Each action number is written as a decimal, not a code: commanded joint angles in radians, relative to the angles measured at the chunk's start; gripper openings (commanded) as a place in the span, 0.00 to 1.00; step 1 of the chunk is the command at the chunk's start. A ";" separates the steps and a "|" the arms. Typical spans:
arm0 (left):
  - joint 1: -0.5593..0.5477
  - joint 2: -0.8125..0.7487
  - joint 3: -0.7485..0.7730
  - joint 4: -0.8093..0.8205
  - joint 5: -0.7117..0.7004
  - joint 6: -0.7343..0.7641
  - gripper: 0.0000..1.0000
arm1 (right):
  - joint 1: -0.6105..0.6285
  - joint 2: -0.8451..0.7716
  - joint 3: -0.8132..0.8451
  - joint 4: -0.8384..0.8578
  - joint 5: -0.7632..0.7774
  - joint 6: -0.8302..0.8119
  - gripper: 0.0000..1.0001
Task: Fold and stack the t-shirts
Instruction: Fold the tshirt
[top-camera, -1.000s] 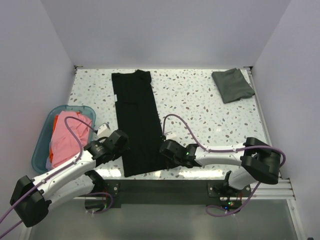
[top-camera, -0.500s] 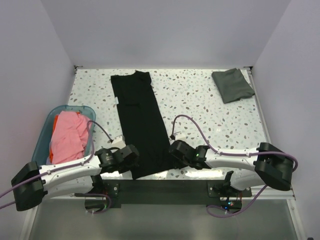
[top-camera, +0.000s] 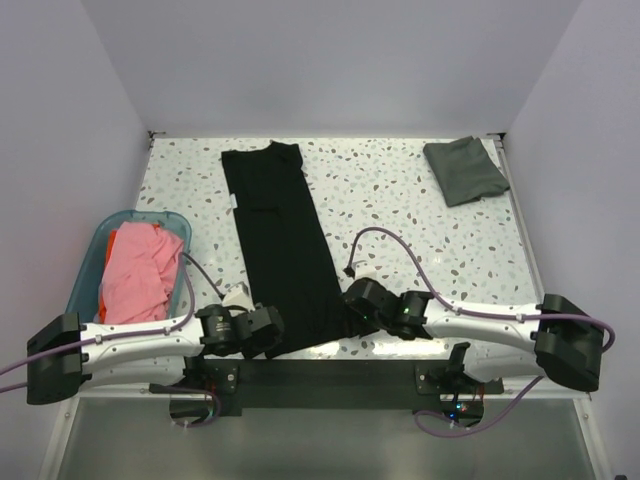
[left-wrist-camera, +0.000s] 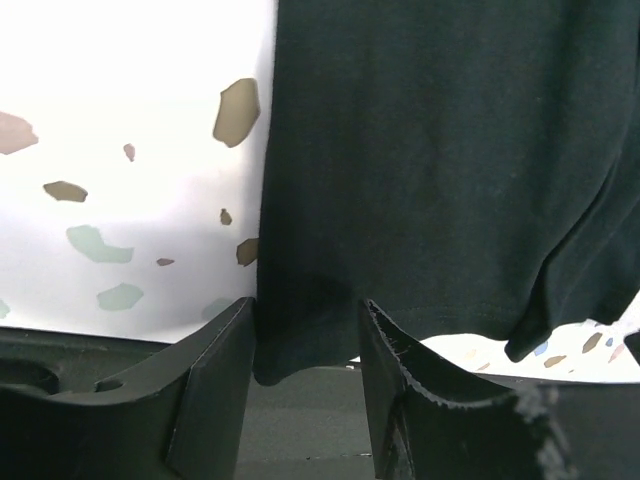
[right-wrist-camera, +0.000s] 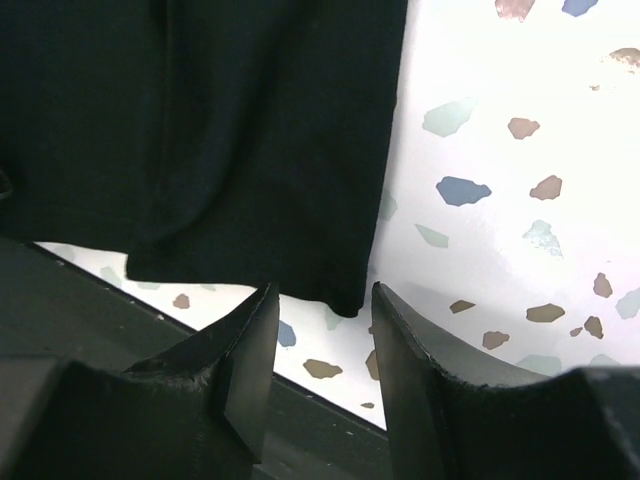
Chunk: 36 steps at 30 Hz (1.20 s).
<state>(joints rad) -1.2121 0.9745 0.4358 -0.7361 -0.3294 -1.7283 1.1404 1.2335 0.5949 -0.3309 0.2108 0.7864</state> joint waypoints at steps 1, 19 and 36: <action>-0.012 -0.003 -0.025 -0.085 0.010 -0.059 0.50 | 0.002 -0.023 0.025 -0.003 0.018 0.019 0.47; -0.053 0.035 -0.057 -0.008 0.050 -0.024 0.00 | 0.004 0.123 -0.029 0.113 -0.030 0.065 0.20; 0.081 -0.125 0.121 -0.048 -0.129 0.209 0.00 | 0.018 -0.033 0.170 -0.220 0.125 -0.048 0.09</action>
<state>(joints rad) -1.2568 0.8970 0.4995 -0.7654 -0.3637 -1.6798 1.1679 1.1332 0.6315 -0.4824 0.2485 0.8043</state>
